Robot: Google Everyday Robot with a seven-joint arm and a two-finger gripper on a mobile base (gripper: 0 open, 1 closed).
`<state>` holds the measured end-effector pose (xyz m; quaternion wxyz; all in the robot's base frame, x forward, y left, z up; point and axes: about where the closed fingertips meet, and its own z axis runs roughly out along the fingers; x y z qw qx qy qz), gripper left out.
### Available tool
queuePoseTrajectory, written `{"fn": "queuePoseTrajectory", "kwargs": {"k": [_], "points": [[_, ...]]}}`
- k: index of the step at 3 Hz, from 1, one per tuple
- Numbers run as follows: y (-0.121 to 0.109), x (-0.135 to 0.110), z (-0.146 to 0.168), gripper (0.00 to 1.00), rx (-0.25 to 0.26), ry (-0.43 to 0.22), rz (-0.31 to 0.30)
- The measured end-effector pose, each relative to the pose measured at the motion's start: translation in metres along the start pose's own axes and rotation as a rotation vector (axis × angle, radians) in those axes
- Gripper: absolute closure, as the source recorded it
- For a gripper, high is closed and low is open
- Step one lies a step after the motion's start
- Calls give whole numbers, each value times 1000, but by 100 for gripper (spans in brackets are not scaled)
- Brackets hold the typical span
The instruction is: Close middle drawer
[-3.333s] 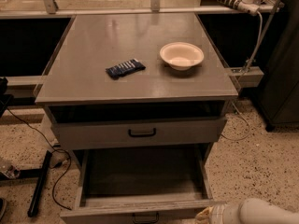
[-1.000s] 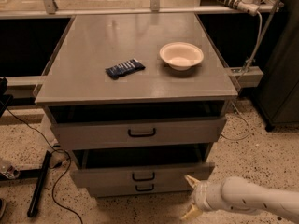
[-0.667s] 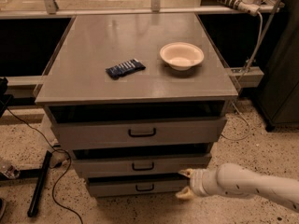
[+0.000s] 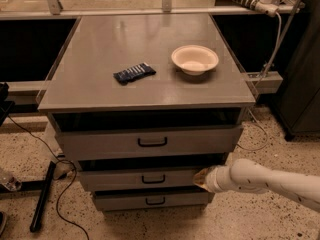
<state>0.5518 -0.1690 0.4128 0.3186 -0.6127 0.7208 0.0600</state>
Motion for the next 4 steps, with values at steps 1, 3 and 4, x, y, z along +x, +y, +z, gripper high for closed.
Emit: {"fn": "queuePoseTrajectory", "kwargs": {"k": [1,3,4], "points": [[-2,13,3,100,11,8,20],[56,20,-37,100,-5,35,27],[72,21,-37,81,-29,37,28]]}}
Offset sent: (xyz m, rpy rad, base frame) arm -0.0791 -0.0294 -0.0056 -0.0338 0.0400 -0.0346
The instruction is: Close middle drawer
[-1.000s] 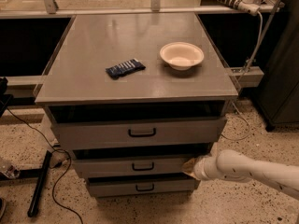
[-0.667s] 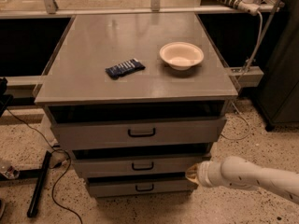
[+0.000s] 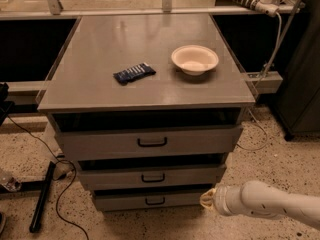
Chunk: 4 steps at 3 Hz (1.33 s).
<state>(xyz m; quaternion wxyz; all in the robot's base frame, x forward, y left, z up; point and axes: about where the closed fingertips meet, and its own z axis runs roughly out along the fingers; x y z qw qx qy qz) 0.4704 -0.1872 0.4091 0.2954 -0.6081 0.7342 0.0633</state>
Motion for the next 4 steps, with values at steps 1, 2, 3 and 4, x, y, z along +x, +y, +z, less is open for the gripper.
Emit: {"fn": "queuePoseTrajectory", "kwargs": {"k": [1,2,3,4], "points": [[0,0,0,58,0,0,0],[0,0,0,36,0,0,0],[0,0,0,12,0,0,0],[0,0,0,0,0,0,0]]}}
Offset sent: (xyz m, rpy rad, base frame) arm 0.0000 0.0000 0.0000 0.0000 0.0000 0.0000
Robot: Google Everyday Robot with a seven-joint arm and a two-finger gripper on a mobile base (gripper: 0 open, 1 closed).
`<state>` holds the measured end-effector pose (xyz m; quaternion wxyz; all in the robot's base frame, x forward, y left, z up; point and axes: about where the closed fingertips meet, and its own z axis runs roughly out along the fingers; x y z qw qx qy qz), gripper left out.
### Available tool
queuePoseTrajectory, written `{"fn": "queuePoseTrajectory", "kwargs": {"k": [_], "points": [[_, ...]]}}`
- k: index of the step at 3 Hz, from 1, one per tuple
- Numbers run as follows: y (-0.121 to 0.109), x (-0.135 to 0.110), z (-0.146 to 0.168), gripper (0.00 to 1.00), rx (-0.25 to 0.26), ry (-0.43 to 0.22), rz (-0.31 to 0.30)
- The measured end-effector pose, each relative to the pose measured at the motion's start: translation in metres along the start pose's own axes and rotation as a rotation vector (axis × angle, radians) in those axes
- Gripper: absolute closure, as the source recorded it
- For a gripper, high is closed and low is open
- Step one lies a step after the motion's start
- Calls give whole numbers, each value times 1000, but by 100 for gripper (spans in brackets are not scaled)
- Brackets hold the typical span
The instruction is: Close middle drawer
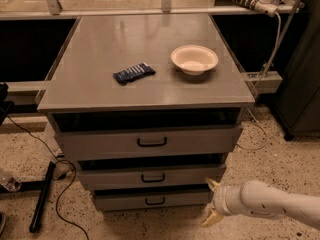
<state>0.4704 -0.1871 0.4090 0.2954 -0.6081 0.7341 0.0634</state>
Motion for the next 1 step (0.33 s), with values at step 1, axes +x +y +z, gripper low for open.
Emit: {"fn": "queuePoseTrajectory", "kwargs": {"k": [1], "points": [[0,0,0,0,0,0,0]]}}
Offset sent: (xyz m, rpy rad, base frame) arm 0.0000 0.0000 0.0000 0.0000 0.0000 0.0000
